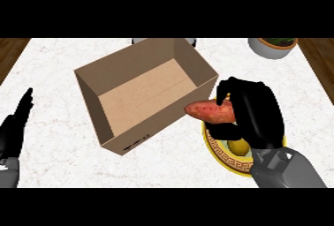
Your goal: Pick the sweet potato from the plate and place it in the cardboard box
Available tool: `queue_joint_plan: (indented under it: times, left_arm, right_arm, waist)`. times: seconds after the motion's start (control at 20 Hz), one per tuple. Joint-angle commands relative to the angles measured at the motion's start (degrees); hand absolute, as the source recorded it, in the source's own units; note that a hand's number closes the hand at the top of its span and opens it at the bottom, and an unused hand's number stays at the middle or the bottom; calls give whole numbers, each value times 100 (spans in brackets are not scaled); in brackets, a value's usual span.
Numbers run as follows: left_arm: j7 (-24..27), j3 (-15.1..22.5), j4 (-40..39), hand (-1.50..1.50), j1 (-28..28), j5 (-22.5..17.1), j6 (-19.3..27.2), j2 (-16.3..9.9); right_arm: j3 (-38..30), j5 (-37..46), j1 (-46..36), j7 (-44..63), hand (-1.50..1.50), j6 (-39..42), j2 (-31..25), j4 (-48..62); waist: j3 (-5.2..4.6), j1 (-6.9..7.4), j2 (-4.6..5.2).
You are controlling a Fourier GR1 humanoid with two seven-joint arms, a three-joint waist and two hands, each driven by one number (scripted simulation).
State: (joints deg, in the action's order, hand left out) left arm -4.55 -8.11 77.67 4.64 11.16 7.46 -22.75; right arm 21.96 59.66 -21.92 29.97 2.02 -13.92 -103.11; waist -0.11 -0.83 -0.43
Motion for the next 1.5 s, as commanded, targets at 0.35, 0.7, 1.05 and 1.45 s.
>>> queue_joint_plan:
  times: [0.35, 0.7, 1.05, 1.45]
  left_arm:
    - [-101, -52, -87, 0, 330, -67, -307, -22]
    - [177, -16, -422, 0, 418, 150, -155, 93]
    - [-221, 89, -104, 0, 523, 270, -67, 219]
    - [220, 269, -336, 0, 605, 354, -57, 436]
  right_arm:
    - [-247, -435, -2333, 1142, 150, -447, 1375, 1729]
    - [-793, -1503, -3635, 815, 150, -1330, 1389, 3842]
    - [-677, -2207, -4542, 225, 150, -2313, 1391, 6053]
    - [-609, -2944, -4980, 184, -150, -2926, 1392, 7554]
  waist:
    - [9, 209, 61]
    - [7, 256, 92]
    - [9, 398, 121]
    - [2, 618, 203]
